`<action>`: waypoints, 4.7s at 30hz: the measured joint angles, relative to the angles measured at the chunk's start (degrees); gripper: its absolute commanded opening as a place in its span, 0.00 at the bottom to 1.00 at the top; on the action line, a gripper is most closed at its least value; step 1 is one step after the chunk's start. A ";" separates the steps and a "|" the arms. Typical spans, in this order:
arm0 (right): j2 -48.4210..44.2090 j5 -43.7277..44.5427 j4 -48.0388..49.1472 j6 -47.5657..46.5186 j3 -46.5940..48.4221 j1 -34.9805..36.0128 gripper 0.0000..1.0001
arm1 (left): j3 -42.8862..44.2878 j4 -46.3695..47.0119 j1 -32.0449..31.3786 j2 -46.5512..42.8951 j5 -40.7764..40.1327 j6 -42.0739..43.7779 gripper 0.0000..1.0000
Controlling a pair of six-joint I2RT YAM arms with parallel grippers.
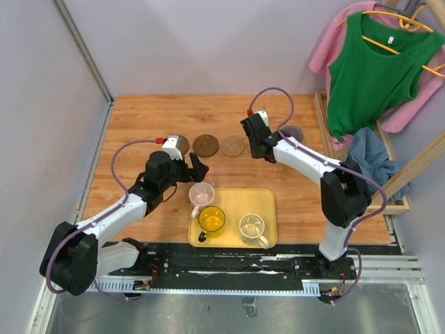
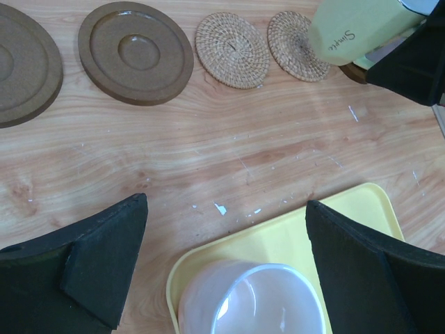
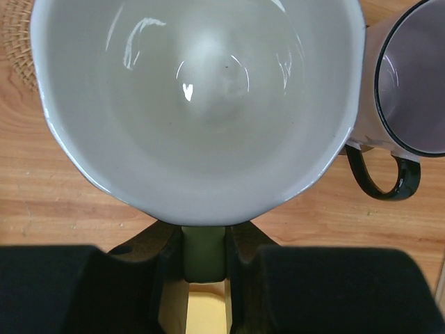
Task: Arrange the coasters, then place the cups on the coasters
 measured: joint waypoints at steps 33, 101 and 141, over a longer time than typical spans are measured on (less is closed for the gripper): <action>5.05 -5.99 4.00 0.07 0.04 -5.81 0.01 | 0.87 0.00 0.00 2.23 0.00 0.66 1.00; 7.32 -6.80 5.92 2.19 1.03 -5.90 0.53 | 0.87 0.04 0.00 3.48 0.02 0.57 1.00; 6.16 -4.37 5.79 2.16 -0.57 -5.90 0.45 | 0.87 0.44 0.00 3.45 0.68 -0.07 1.00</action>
